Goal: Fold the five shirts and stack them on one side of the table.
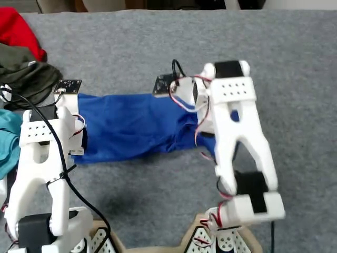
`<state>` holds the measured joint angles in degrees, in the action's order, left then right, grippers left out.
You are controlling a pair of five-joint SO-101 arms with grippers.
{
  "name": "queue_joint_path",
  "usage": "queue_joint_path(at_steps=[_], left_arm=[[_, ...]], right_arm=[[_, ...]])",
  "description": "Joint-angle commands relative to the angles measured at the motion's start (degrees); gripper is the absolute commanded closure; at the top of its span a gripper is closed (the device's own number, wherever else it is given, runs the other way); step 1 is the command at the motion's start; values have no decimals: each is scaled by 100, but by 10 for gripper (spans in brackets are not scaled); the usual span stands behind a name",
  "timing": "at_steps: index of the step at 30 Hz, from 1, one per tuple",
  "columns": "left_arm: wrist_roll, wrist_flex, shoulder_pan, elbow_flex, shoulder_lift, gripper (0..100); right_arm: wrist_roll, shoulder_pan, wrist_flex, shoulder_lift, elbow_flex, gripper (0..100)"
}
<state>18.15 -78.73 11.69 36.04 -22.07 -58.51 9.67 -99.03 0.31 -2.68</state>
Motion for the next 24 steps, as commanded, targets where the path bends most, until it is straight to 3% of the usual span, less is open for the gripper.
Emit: queue_joint_path(at_steps=[1, 9, 21, 24], left_arm=[[35, -44, 62, -26, -189, 981], [35, -44, 53, -26, -189, 981], [9, -44, 44, -18, -189, 981], [0, -44, 44, -18, -189, 981]], right_arm=[[-79, -295, 615, -954, -1218, 814], [-62, -919, 1846, -1437, -2765, 814], [211, -1121, 2655, -268, -2721, 815], [246, -1121, 2655, -101, -2536, 862]])
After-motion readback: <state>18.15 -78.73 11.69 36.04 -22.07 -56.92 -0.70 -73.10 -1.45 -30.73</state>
